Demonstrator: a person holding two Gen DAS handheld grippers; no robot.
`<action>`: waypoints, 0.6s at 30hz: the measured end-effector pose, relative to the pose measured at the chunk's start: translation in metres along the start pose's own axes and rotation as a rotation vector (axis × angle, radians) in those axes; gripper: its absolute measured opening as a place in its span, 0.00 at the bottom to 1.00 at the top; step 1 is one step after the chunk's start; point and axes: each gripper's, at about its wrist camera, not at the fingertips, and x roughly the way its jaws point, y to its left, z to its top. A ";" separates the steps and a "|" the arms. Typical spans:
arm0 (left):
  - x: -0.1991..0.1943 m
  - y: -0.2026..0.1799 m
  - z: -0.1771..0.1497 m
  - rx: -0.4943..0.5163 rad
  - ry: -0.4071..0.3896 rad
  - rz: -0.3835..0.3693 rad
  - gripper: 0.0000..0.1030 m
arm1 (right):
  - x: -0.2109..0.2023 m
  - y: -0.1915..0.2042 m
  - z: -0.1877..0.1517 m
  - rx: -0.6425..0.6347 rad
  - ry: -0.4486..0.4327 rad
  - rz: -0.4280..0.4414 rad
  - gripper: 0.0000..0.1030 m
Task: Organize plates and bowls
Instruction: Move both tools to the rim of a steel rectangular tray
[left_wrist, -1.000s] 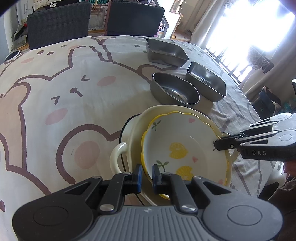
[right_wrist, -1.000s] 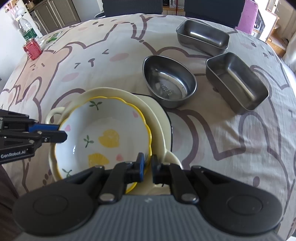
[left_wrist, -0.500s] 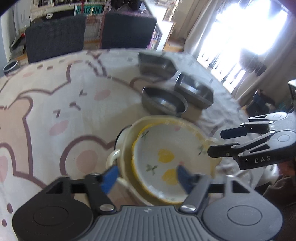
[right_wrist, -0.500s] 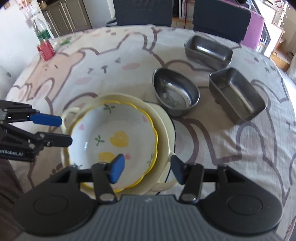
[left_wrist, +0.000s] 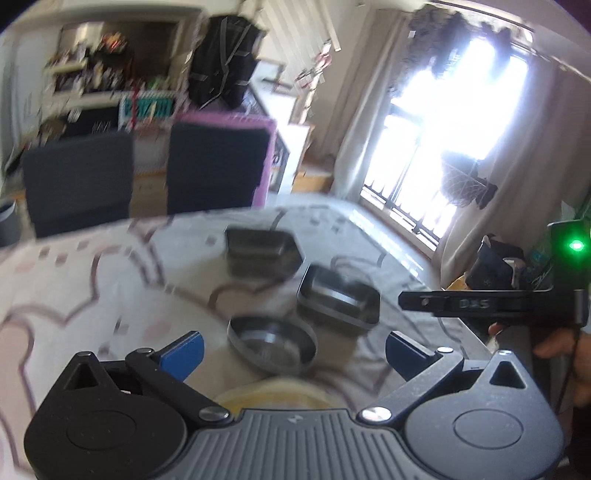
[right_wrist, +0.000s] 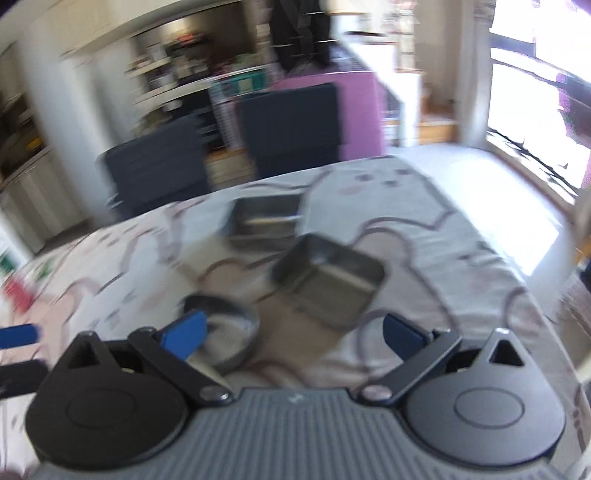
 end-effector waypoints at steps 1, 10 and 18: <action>0.008 -0.005 0.006 0.023 -0.005 0.000 1.00 | 0.007 -0.006 0.003 0.042 -0.006 -0.031 1.00; 0.118 -0.021 0.060 0.085 0.072 -0.024 0.68 | 0.057 -0.069 0.017 0.420 0.001 -0.015 0.66; 0.215 -0.024 0.063 0.119 0.188 -0.002 0.55 | 0.102 -0.090 0.012 0.501 0.083 0.000 0.48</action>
